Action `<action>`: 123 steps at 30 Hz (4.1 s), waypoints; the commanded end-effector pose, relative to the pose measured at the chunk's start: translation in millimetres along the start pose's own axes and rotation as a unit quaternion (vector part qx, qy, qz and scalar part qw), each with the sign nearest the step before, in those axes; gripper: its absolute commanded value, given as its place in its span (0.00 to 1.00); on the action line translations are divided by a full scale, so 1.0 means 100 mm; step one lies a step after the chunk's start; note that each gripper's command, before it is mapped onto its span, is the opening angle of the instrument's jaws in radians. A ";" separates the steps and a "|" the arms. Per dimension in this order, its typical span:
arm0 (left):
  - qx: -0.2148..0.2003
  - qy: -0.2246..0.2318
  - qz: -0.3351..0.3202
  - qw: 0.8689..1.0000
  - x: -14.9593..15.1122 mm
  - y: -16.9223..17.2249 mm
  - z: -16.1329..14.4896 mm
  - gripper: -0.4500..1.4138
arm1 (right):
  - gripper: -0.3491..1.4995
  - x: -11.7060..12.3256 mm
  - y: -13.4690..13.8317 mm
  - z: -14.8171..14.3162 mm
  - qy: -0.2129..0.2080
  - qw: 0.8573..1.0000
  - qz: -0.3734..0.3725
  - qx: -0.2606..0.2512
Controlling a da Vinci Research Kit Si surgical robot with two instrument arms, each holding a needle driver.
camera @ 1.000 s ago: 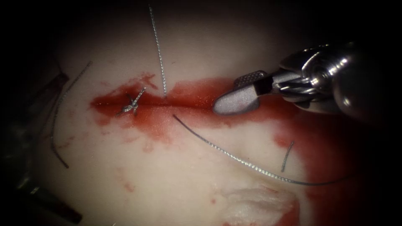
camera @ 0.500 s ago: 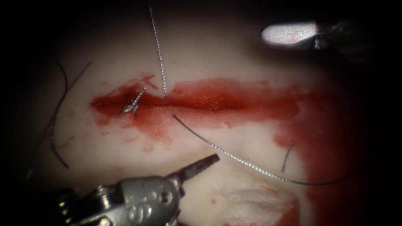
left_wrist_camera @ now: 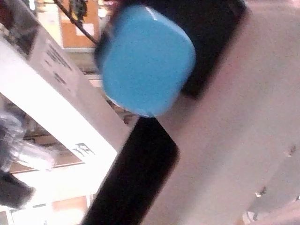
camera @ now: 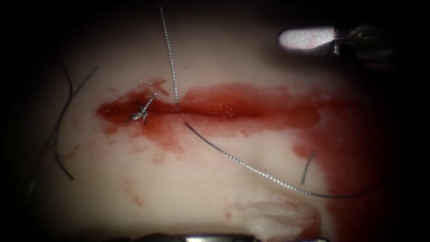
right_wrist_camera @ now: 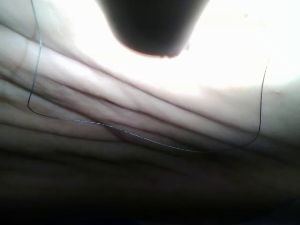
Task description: Wound Closure
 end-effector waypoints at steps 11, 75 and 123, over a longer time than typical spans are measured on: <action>0.081 -0.090 -0.175 0.977 -0.040 0.000 0.094 0.66 | 0.70 0.010 -0.005 0.011 0.002 1.000 -0.003 0.003; 0.071 -0.059 -0.149 0.984 -0.017 -0.018 0.066 0.64 | 0.76 0.033 -0.037 -0.062 -0.039 0.995 -0.012 0.096; 0.093 -0.124 -0.141 0.978 -0.026 -0.020 0.056 0.04 | 0.72 0.032 -0.040 -0.059 -0.039 0.995 -0.012 0.096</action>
